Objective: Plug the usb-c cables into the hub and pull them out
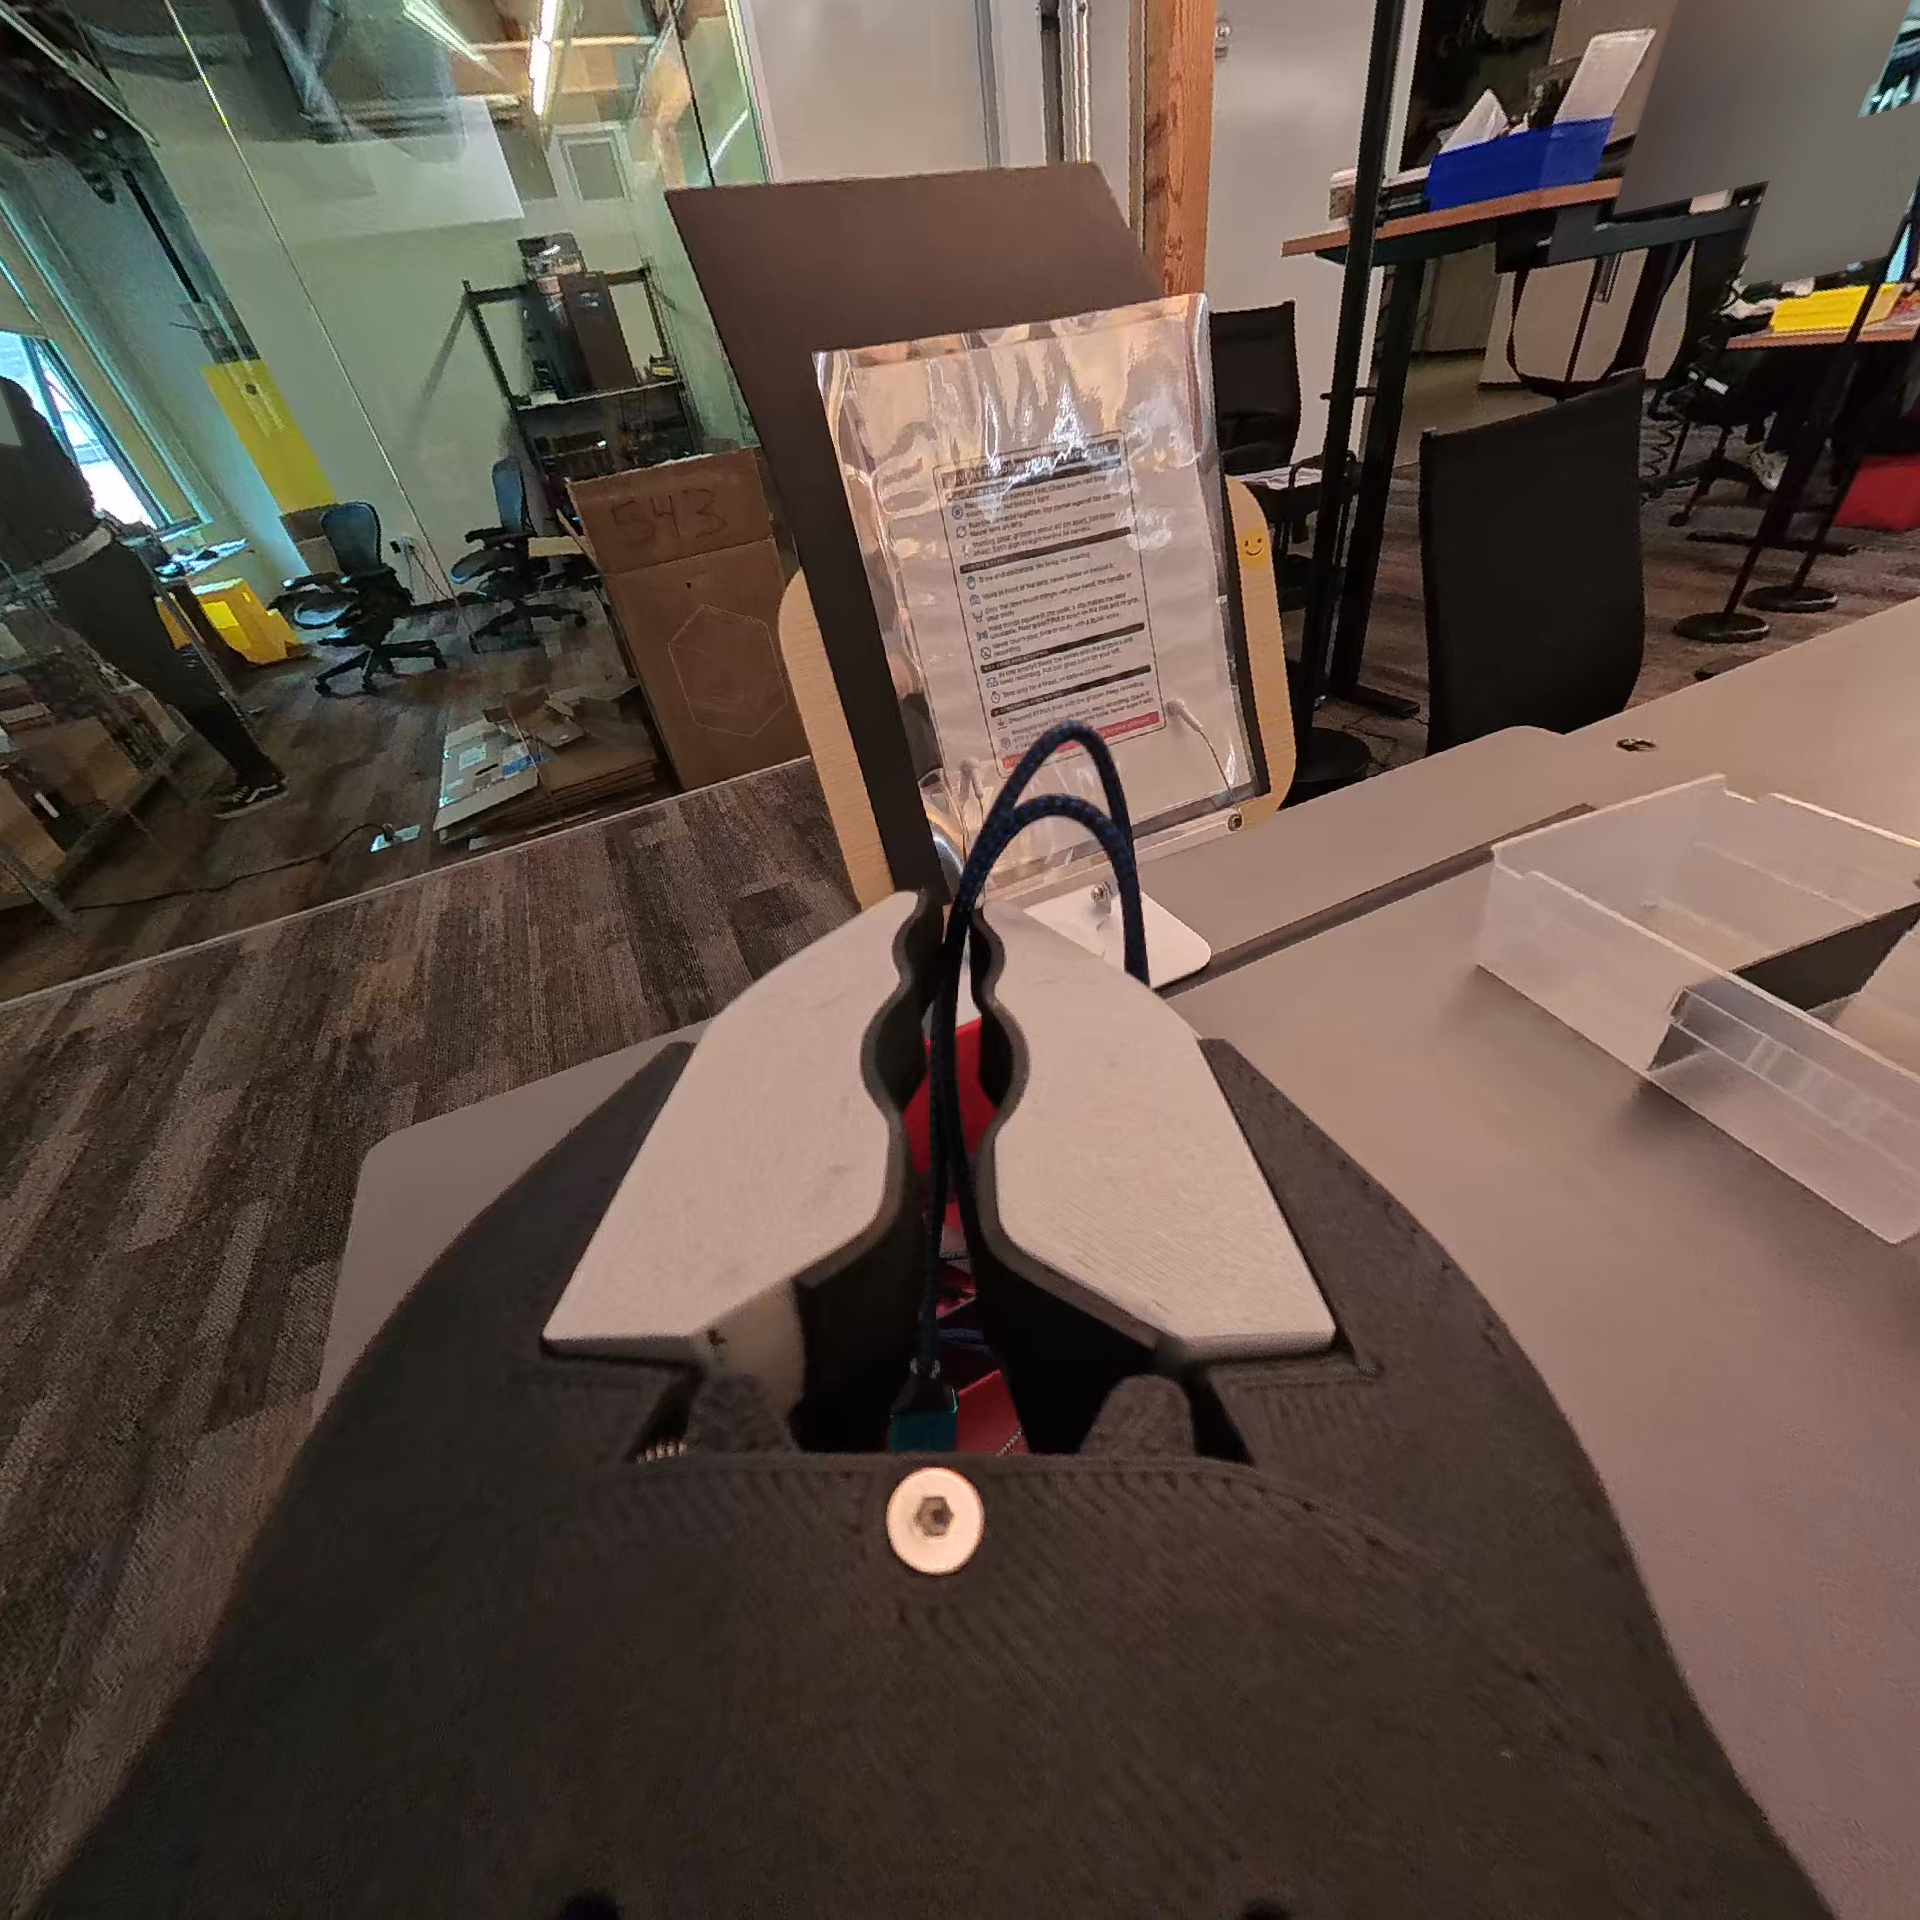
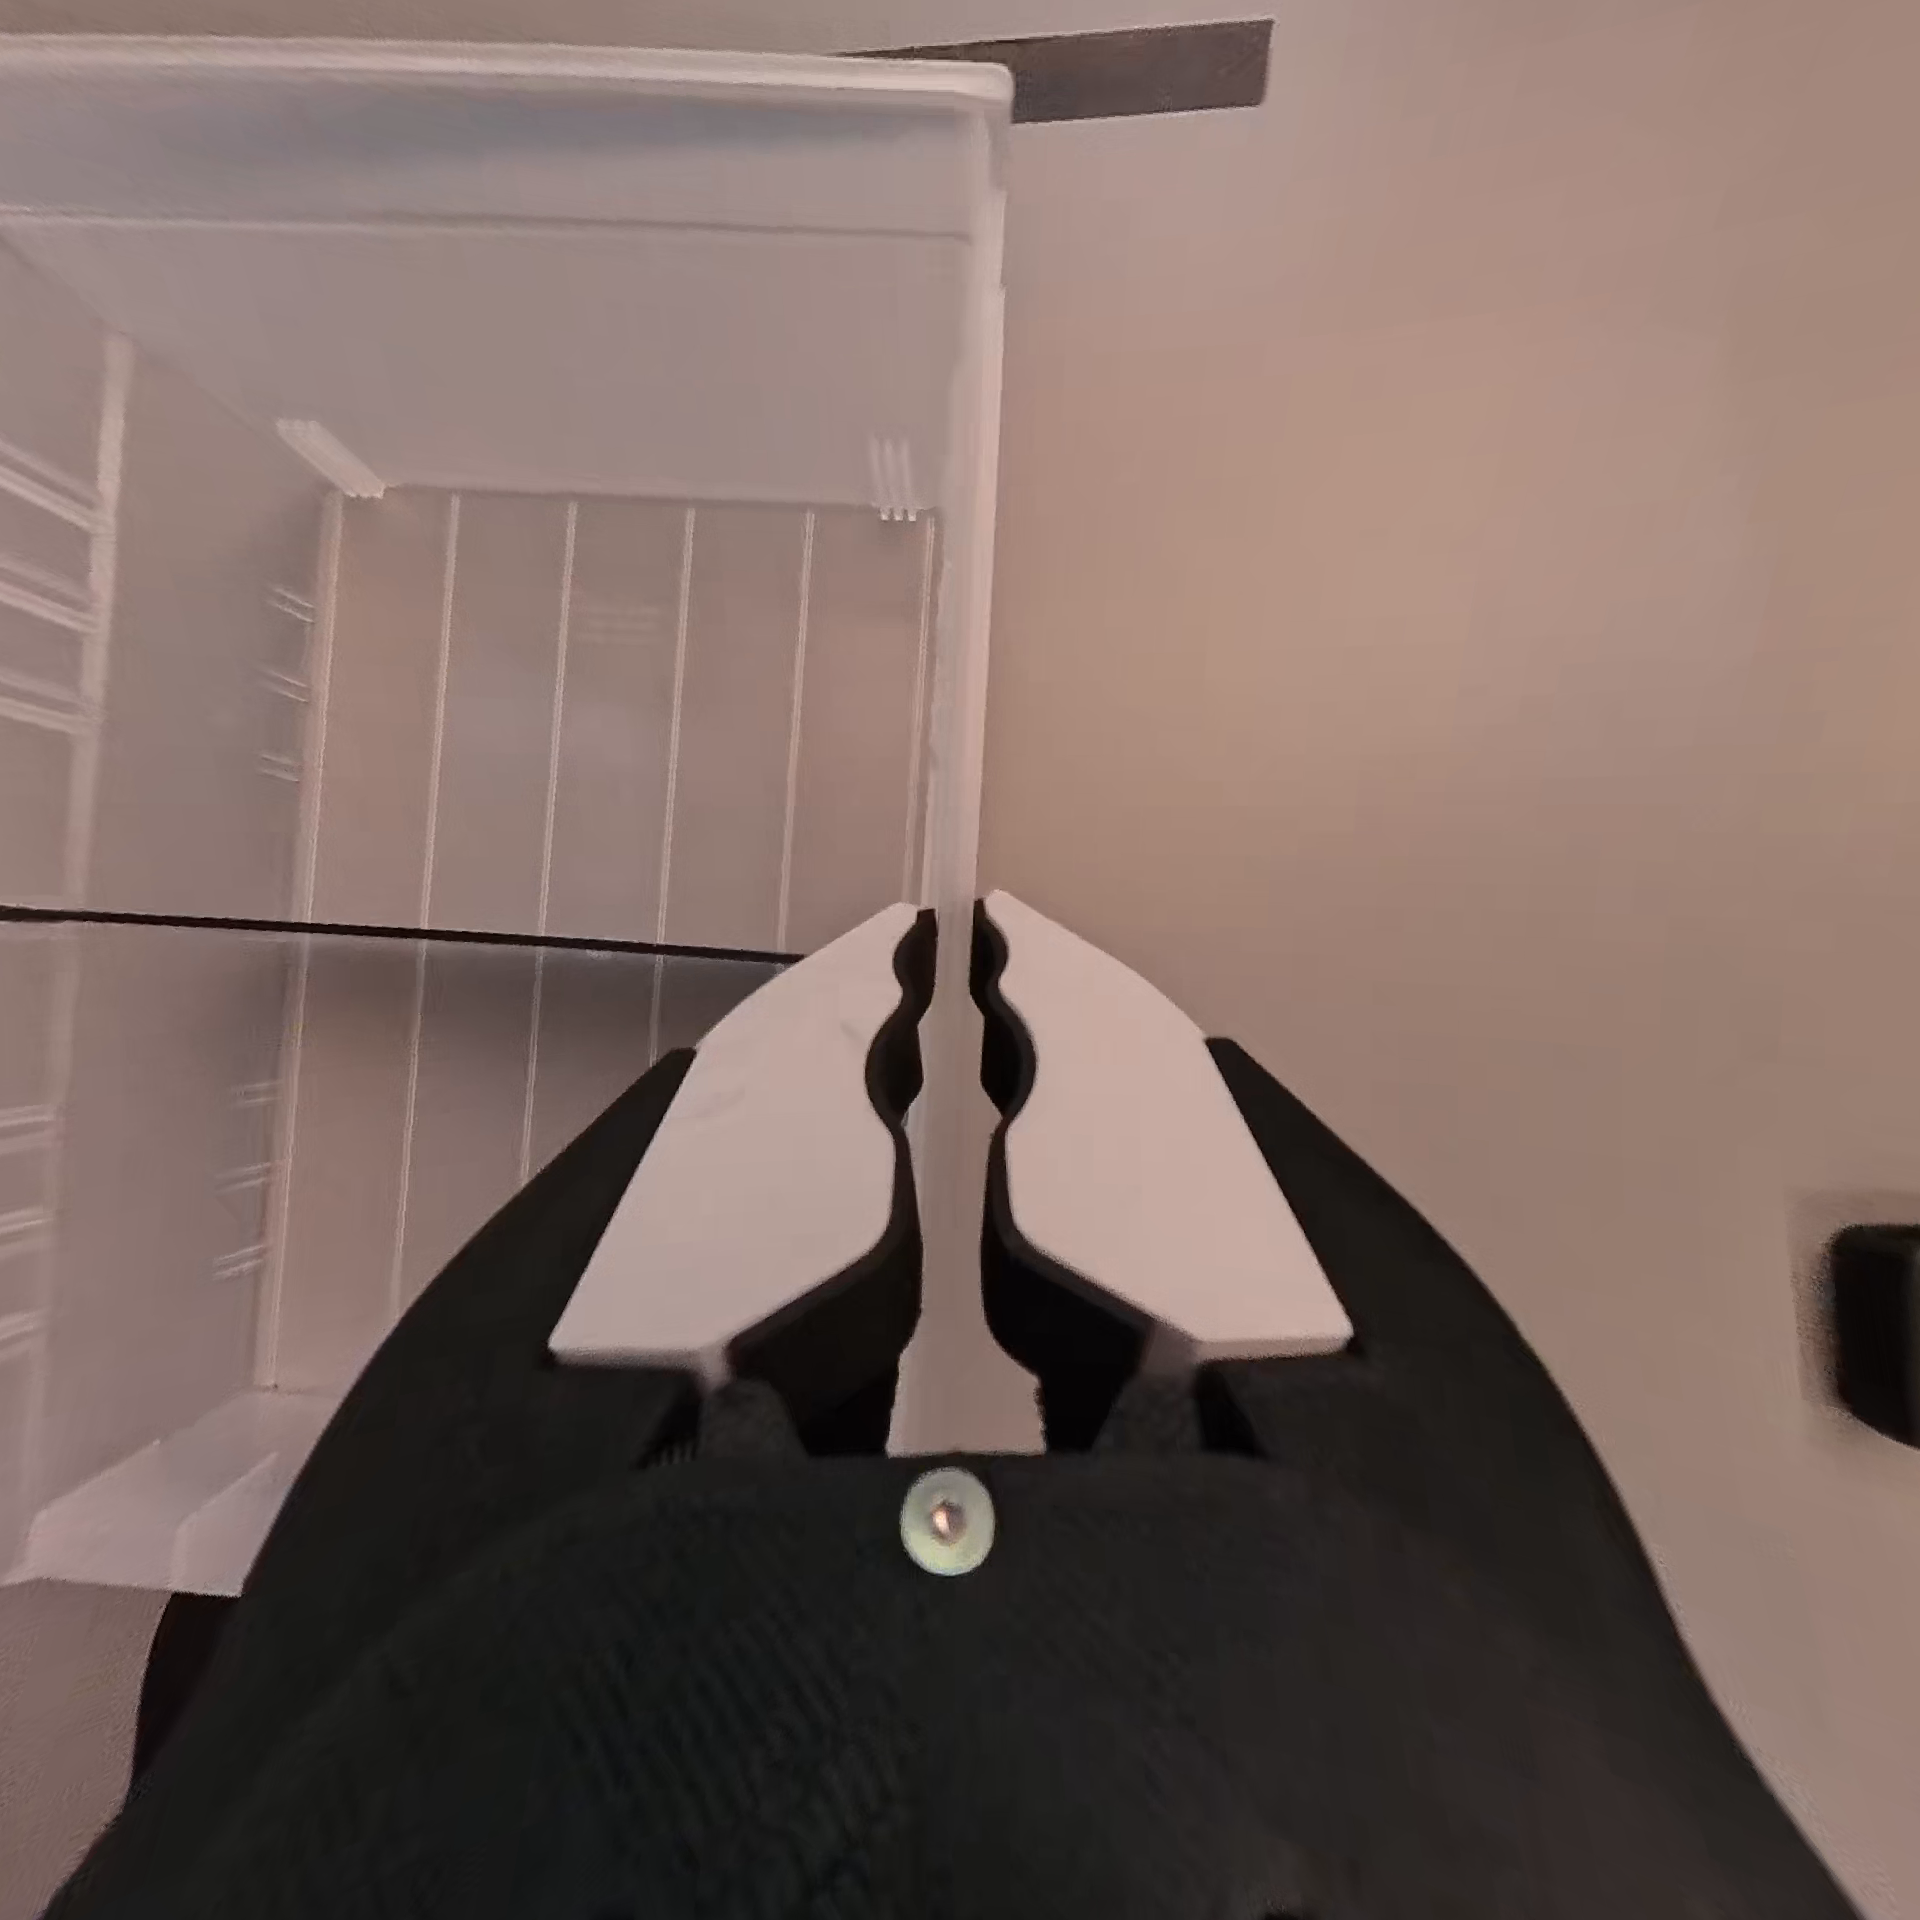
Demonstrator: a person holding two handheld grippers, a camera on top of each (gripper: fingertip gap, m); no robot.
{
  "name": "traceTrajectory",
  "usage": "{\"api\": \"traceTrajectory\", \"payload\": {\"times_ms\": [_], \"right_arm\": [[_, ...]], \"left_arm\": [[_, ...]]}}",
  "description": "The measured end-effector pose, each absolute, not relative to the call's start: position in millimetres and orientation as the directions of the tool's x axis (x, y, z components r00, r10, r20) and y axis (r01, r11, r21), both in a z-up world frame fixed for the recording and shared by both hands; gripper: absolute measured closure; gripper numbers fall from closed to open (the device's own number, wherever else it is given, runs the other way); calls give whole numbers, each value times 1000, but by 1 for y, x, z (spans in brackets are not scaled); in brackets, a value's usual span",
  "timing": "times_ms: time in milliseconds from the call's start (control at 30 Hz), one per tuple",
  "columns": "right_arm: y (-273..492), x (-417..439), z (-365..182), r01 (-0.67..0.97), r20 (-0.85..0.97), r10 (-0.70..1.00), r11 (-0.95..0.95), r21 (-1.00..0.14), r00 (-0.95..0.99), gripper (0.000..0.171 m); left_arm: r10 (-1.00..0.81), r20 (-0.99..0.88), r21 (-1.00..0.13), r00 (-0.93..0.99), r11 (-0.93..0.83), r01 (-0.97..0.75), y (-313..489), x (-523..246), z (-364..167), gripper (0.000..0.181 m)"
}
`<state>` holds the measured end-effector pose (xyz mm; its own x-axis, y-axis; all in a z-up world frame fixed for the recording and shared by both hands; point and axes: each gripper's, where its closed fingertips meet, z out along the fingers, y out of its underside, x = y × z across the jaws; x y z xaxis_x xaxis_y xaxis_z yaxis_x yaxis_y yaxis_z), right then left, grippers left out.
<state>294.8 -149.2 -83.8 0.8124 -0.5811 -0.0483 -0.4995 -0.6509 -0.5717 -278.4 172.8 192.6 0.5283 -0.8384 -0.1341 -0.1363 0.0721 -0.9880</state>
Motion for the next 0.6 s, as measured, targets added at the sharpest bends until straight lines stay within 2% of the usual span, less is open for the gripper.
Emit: {"api": "traceTrajectory", "payload": {"times_ms": [33,100,200,300,367,433,500,600], "right_arm": [[-150,295,-84,-505,-56,-584,-646,-572,810,164],[-152,296,-84,-498,-32,-586,-657,-566,809,163],[-156,306,-72,-465,110,-623,-679,-569,775,150],[-135,302,-30,-329,230,-608,-665,-671,760,140],[-97,275,10,-145,268,-519,-623,-769,812,132],[-45,217,50,96,303,-332,-518,-850,894,125],[4,125,76,282,311,-34,-335,-899,950,119],[40,-34,83,326,268,448,-56,-944,853,113]], "left_arm": [[-840,-137,-988,525,78,-133,172,-278,194,178],[-851,-158,-985,501,103,-136,166,-273,195,178],[-865,-200,-977,460,143,-156,154,-260,195,178],[-864,-239,-970,442,192,-149,139,-249,202,177],[-874,-256,-966,413,216,-141,124,-241,205,178],[-883,-275,-961,381,239,-139,109,-234,207,178],[-878,-303,-953,372,268,-143,98,-229,208,179],[-887,-311,-951,341,289,-115,81,-225,213,180]]}}
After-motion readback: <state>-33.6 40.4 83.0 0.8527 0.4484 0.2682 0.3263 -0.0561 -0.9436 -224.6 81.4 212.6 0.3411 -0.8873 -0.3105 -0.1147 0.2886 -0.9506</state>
